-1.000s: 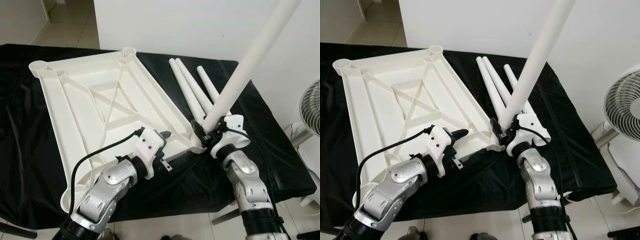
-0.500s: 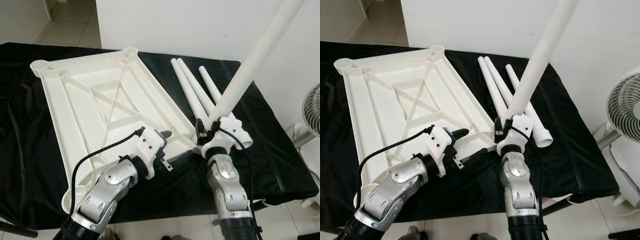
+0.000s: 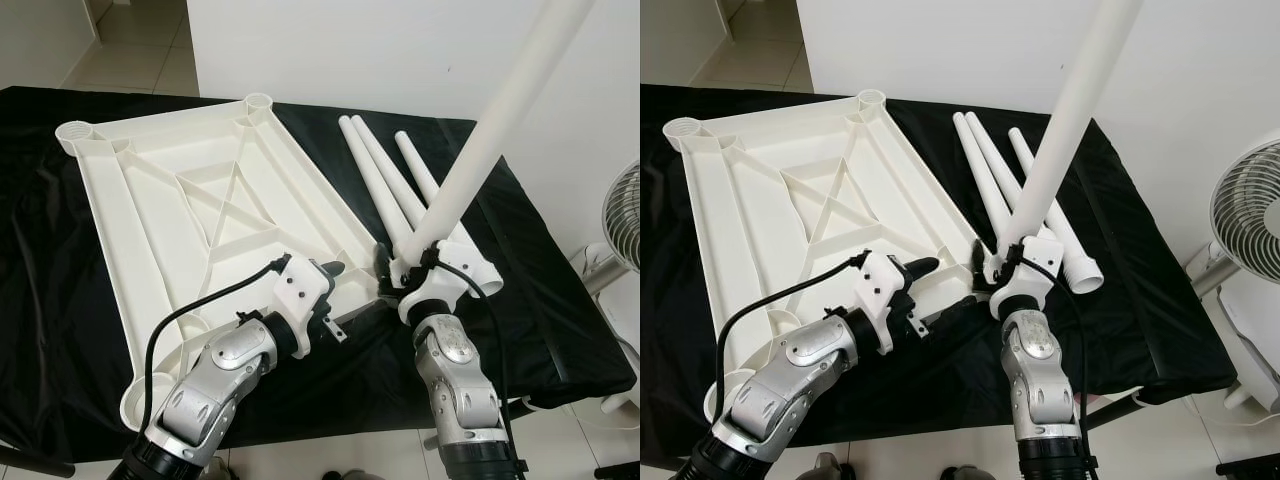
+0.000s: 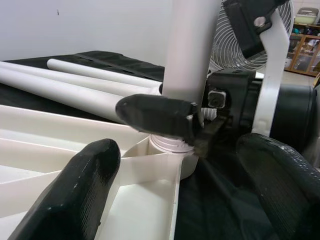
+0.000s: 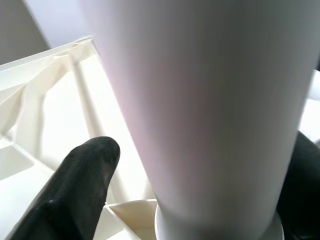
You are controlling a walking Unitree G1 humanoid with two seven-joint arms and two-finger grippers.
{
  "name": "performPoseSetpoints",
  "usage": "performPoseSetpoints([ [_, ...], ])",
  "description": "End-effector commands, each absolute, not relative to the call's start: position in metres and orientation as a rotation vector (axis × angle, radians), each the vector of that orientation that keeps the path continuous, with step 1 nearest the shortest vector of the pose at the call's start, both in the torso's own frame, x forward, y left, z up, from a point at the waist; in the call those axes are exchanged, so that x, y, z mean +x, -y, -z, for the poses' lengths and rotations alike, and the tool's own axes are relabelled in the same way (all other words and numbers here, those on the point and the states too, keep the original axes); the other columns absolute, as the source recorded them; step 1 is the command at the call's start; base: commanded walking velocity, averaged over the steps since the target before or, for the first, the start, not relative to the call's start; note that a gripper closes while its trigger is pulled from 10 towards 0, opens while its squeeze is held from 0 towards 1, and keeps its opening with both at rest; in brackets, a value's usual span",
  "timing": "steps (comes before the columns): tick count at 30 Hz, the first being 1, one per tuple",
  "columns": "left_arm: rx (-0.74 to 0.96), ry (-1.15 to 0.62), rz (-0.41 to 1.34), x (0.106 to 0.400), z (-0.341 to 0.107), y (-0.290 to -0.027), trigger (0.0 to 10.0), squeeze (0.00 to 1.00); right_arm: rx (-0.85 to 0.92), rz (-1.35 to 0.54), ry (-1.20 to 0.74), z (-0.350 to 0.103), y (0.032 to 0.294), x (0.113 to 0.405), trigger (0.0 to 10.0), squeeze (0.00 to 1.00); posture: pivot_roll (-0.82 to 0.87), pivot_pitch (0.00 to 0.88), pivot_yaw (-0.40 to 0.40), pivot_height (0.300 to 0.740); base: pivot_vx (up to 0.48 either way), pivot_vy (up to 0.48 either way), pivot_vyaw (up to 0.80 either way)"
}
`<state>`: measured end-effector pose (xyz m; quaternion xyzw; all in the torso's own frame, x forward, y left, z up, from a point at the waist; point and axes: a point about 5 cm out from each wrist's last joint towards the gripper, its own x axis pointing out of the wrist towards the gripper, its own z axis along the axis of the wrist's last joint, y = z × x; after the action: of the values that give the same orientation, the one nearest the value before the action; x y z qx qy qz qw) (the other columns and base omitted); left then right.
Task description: Building children table
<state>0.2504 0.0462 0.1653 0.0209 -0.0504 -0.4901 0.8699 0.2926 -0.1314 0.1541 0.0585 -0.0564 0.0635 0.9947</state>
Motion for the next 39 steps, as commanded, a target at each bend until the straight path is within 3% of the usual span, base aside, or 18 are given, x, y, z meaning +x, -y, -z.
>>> performPoseSetpoints([
  [1,0.052,0.105,1.071,0.248,-0.164,-0.044,10.0,0.0,0.123,-0.202,0.122,-0.156,0.135,0.292,10.0,1.0,0.01,0.077,-0.071,0.74,0.0,0.0,0.0],
  [2,0.052,0.105,1.073,0.248,-0.164,-0.043,10.0,0.0,0.109,-0.268,0.124,-0.158,0.139,0.292,10.0,0.87,0.01,0.079,-0.067,0.74,0.0,0.0,0.0],
  [5,0.053,0.105,1.074,0.249,-0.165,-0.043,10.0,0.0,0.093,-0.33,0.124,-0.16,0.143,0.293,10.0,0.87,0.01,0.081,-0.066,0.74,0.0,0.0,0.0],
  [6,0.054,0.105,1.076,0.249,-0.165,-0.043,10.0,0.0,0.085,-0.358,0.121,-0.161,0.147,0.295,10.0,0.0,0.01,0.081,-0.063,0.74,0.0,0.0,0.0],
  [15,0.056,0.11,1.075,0.251,-0.167,-0.044,10.0,0.0,0.004,-0.57,0.098,-0.164,0.162,0.307,10.0,0.0,0.01,0.089,-0.057,0.74,0.0,0.0,0.0],
  [24,0.053,0.116,1.071,0.251,-0.169,-0.043,10.0,0.0,-0.064,-0.647,0.049,-0.152,0.168,0.316,10.0,0.0,0.02,0.091,-0.056,0.74,0.0,0.0,0.0],
  [25,0.053,0.116,1.071,0.251,-0.169,-0.043,10.0,0.0,-0.069,-0.646,0.05,-0.152,0.169,0.318,8.9,0.0,0.02,0.091,-0.056,0.74,0.0,0.0,0.0],
  [27,0.054,0.116,1.071,0.251,-0.169,-0.044,10.0,0.0,-0.071,-0.644,0.051,-0.152,0.17,0.319,8.9,0.0,0.02,0.091,-0.056,0.74,0.0,0.0,0.0],
  [28,0.053,0.117,1.071,0.251,-0.169,-0.044,10.0,0.0,-0.07,-0.651,0.053,-0.152,0.171,0.32,0.0,0.0,0.02,0.091,-0.056,0.74,0.0,0.0,0.0],
  [39,0.053,0.117,1.073,0.251,-0.17,-0.043,10.0,0.0,-0.07,-0.683,0.067,-0.151,0.176,0.323,0.0,0.0,0.02,0.09,-0.052,0.74,0.0,0.0,0.0],
])
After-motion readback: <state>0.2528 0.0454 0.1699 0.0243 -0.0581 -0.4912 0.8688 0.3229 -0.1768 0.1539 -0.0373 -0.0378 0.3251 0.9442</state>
